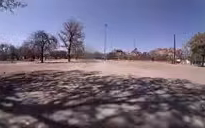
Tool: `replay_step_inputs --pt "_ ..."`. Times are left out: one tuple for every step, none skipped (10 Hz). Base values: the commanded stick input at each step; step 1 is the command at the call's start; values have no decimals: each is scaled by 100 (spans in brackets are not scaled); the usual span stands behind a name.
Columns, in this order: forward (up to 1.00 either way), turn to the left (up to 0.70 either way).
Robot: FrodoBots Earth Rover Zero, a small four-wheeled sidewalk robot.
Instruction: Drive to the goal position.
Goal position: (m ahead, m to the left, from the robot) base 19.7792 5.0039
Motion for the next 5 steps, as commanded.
replay_step_inputs --pt "100 0" --pt "100 0" --pt "100 0" --pt "100 0" --pt "100 0"
